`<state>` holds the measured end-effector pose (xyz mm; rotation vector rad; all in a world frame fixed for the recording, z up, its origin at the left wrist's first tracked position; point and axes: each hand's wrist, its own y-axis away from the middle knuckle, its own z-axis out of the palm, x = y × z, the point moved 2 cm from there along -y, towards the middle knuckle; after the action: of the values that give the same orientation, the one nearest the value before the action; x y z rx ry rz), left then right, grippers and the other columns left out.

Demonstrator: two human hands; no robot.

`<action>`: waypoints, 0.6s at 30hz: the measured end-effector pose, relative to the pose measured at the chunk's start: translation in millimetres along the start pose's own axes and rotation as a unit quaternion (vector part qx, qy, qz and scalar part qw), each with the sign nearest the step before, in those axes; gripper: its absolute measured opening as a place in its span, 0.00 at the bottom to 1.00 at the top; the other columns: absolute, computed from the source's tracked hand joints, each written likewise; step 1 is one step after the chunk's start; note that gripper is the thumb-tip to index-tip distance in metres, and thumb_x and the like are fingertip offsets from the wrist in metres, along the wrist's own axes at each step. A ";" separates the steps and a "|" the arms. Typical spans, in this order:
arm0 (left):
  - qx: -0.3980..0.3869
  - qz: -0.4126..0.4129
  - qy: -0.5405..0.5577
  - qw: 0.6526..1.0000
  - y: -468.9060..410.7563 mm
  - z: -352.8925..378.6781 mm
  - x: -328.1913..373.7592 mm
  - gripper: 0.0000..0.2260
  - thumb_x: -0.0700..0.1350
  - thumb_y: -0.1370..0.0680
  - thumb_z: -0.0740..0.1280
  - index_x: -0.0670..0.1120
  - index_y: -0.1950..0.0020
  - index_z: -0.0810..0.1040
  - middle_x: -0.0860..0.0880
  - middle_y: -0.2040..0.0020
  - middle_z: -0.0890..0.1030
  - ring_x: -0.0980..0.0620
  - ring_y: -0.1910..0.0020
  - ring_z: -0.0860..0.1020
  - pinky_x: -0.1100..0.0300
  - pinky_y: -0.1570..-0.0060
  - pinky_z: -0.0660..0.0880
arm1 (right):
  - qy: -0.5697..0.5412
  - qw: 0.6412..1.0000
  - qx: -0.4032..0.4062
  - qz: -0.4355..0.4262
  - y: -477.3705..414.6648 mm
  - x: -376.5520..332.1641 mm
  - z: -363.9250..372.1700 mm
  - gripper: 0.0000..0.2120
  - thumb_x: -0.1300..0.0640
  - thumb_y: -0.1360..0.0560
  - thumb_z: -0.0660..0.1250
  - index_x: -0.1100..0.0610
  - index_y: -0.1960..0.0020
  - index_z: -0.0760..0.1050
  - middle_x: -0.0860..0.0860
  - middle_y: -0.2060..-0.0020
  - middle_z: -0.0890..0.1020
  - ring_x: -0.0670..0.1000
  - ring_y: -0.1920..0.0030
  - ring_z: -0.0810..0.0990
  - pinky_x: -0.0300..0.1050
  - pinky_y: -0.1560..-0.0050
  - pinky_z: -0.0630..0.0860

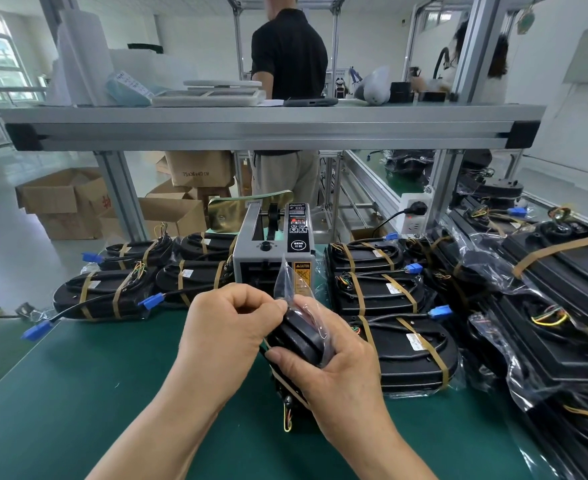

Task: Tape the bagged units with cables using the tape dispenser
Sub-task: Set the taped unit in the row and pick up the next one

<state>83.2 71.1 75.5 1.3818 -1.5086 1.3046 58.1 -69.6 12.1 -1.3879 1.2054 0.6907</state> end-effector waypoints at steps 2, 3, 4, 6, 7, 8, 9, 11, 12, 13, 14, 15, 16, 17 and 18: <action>0.010 0.003 -0.014 1.000 0.9 -0.5 0.1 0.06 0.47 0.29 0.76 0.54 0.66 0.83 0.54 0.68 0.82 0.63 0.71 0.75 0.69 0.68 0.71 | 0.005 1.000 -0.001 -0.002 0.1 -0.8 -0.5 0.31 0.54 0.33 0.82 0.45 0.32 0.77 0.42 0.41 0.82 0.43 0.38 0.80 0.47 0.36 0.77; 0.011 0.005 -0.015 1.000 1.0 -0.6 0.4 0.06 0.47 0.29 0.76 0.53 0.66 0.83 0.53 0.68 0.82 0.63 0.71 0.75 0.70 0.69 0.71 | 0.007 1.000 -0.002 -0.003 0.3 -1.4 -0.5 0.31 0.53 0.33 0.82 0.45 0.33 0.77 0.42 0.41 0.82 0.43 0.38 0.80 0.47 0.37 0.77; 0.012 0.009 -0.018 1.000 1.0 -0.8 0.2 0.06 0.47 0.30 0.76 0.53 0.66 0.83 0.53 0.68 0.82 0.63 0.71 0.75 0.71 0.70 0.71 | 0.009 1.000 -0.003 -0.004 0.3 -1.9 -0.6 0.31 0.53 0.33 0.82 0.45 0.33 0.77 0.42 0.41 0.82 0.43 0.38 0.80 0.47 0.37 0.77; 0.009 0.015 -0.032 0.999 1.2 -1.1 0.0 0.06 0.47 0.30 0.76 0.54 0.65 0.83 0.53 0.67 0.82 0.63 0.71 0.75 0.69 0.69 0.72 | 0.007 1.000 -0.001 -0.003 0.5 -2.3 -0.7 0.31 0.54 0.33 0.82 0.45 0.32 0.77 0.42 0.41 0.82 0.43 0.38 0.80 0.47 0.37 0.77; 0.007 0.017 -0.043 0.999 1.4 -1.7 -0.3 0.06 0.48 0.30 0.76 0.55 0.65 0.82 0.54 0.68 0.82 0.63 0.71 0.75 0.67 0.68 0.72 | 0.005 1.000 0.001 -0.003 0.7 -2.4 -0.7 0.31 0.54 0.33 0.82 0.45 0.32 0.77 0.41 0.41 0.82 0.43 0.38 0.80 0.46 0.37 0.77; 0.007 0.020 -0.053 0.998 1.1 -2.2 -1.1 0.06 0.49 0.30 0.76 0.56 0.65 0.82 0.55 0.68 0.81 0.63 0.71 0.75 0.67 0.68 0.71 | 0.004 1.000 0.002 -0.003 1.1 -2.4 -0.5 0.31 0.54 0.33 0.82 0.45 0.32 0.77 0.41 0.41 0.82 0.43 0.39 0.80 0.46 0.37 0.77; 0.009 0.023 -0.059 0.998 0.3 -2.7 -2.1 0.05 0.49 0.30 0.76 0.56 0.64 0.82 0.56 0.68 0.80 0.63 0.71 0.74 0.67 0.68 0.71 | 0.003 1.000 0.002 -0.004 1.2 -2.4 -0.4 0.31 0.55 0.33 0.82 0.45 0.33 0.77 0.41 0.41 0.82 0.42 0.39 0.80 0.46 0.37 0.77; 0.022 0.023 -0.064 0.997 -0.8 -2.3 -4.2 0.07 0.51 0.32 0.77 0.60 0.61 0.80 0.56 0.65 0.78 0.63 0.69 0.74 0.65 0.66 0.71 | 0.005 1.000 0.006 -0.008 1.3 -2.0 -0.1 0.31 0.55 0.34 0.82 0.45 0.33 0.77 0.40 0.41 0.82 0.41 0.39 0.80 0.45 0.37 0.77; 0.025 0.018 -0.060 0.998 -0.6 -0.8 -5.4 0.09 0.54 0.34 0.76 0.62 0.59 0.78 0.56 0.63 0.78 0.64 0.67 0.74 0.64 0.64 0.71 | 0.001 1.000 0.008 -0.008 1.1 -1.5 0.1 0.31 0.55 0.34 0.82 0.45 0.34 0.78 0.40 0.42 0.82 0.41 0.39 0.80 0.45 0.37 0.77; 0.020 0.008 -0.049 0.999 0.1 1.5 -7.1 0.11 0.56 0.37 0.75 0.63 0.58 0.77 0.56 0.60 0.78 0.63 0.65 0.75 0.63 0.62 0.71 | -0.005 1.000 0.009 -0.007 0.9 -1.3 0.5 0.30 0.55 0.34 0.82 0.45 0.34 0.78 0.41 0.42 0.83 0.42 0.39 0.80 0.46 0.36 0.77; 0.013 -0.004 -0.032 0.999 1.1 4.4 -9.0 0.12 0.58 0.39 0.73 0.63 0.58 0.77 0.55 0.59 0.78 0.63 0.65 0.75 0.63 0.62 0.72 | -0.007 1.000 0.009 -0.006 0.7 -1.4 1.0 0.30 0.55 0.34 0.82 0.46 0.34 0.78 0.41 0.41 0.83 0.42 0.39 0.80 0.47 0.36 0.77; 0.009 -0.017 -0.013 1.000 1.8 6.6 -10.5 0.11 0.57 0.40 0.74 0.61 0.59 0.78 0.55 0.60 0.79 0.62 0.66 0.76 0.64 0.63 0.72 | -0.006 1.000 0.009 -0.008 0.7 -1.5 1.6 0.30 0.55 0.34 0.82 0.46 0.34 0.78 0.42 0.41 0.83 0.43 0.39 0.81 0.47 0.37 0.77; 0.010 -0.025 0.008 1.000 1.1 8.0 -11.9 0.09 0.56 0.38 0.75 0.59 0.60 0.79 0.55 0.62 0.80 0.62 0.66 0.76 0.67 0.65 0.72 | 0.000 1.000 0.010 -0.011 0.8 -1.4 2.2 0.31 0.54 0.34 0.82 0.45 0.34 0.78 0.42 0.42 0.83 0.43 0.39 0.81 0.46 0.37 0.77; 0.015 -0.031 0.031 0.999 -0.8 8.8 -13.5 0.07 0.53 0.35 0.77 0.57 0.62 0.80 0.55 0.65 0.81 0.63 0.68 0.76 0.70 0.67 0.72 | 0.008 1.000 0.011 -0.015 1.1 -1.4 2.5 0.31 0.54 0.35 0.82 0.44 0.34 0.78 0.41 0.42 0.83 0.42 0.39 0.80 0.45 0.37 0.77; 0.019 -0.037 0.053 0.998 -3.2 9.4 -15.1 0.06 0.49 0.31 0.77 0.54 0.64 0.81 0.55 0.67 0.81 0.64 0.69 0.76 0.72 0.69 0.71 | 0.017 1.000 0.014 -0.019 1.6 -1.6 2.4 0.31 0.53 0.35 0.82 0.43 0.34 0.78 0.39 0.42 0.83 0.40 0.39 0.80 0.44 0.37 0.77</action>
<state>90.4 66.4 59.6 1.3567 -1.3559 1.3445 56.7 -66.6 12.4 -1.4008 1.2073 0.6242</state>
